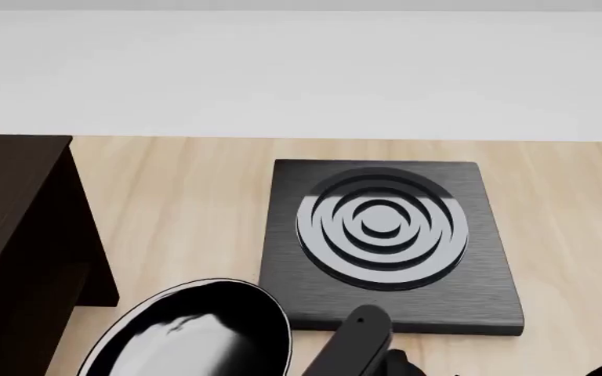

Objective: Put the frying pan under the cabinet shelf.

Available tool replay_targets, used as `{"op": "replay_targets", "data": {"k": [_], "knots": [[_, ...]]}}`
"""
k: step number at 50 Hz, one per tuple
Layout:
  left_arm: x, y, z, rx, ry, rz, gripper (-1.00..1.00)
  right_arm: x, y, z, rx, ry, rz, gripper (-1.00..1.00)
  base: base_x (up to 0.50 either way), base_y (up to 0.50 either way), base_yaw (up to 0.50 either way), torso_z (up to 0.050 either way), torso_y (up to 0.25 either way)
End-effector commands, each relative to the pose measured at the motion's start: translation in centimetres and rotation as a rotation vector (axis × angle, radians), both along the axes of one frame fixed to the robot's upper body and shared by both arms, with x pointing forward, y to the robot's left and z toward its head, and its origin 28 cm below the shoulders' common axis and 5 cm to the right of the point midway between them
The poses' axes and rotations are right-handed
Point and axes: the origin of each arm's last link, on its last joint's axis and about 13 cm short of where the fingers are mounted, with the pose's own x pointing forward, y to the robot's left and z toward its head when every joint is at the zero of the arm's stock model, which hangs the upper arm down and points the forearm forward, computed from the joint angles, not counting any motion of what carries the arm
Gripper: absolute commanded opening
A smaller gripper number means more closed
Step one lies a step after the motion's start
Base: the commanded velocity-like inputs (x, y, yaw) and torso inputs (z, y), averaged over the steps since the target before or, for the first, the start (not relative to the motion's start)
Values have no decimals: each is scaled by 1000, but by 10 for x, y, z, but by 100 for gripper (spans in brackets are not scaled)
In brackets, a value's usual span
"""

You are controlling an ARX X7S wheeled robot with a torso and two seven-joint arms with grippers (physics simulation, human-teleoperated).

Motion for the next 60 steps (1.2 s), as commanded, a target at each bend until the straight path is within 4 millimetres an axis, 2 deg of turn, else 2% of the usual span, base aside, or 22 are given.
{"op": "replay_targets", "data": {"k": [1,60], "knots": [[0,0,-1,0,-1,1,100,11,1,-2,-3,-71,-20,-100,0,0,0,0,0],[-3,5,-7,-2,0,13,100,65,18,-61,66,59,-2,-100,0,0,0,1,1]]}}
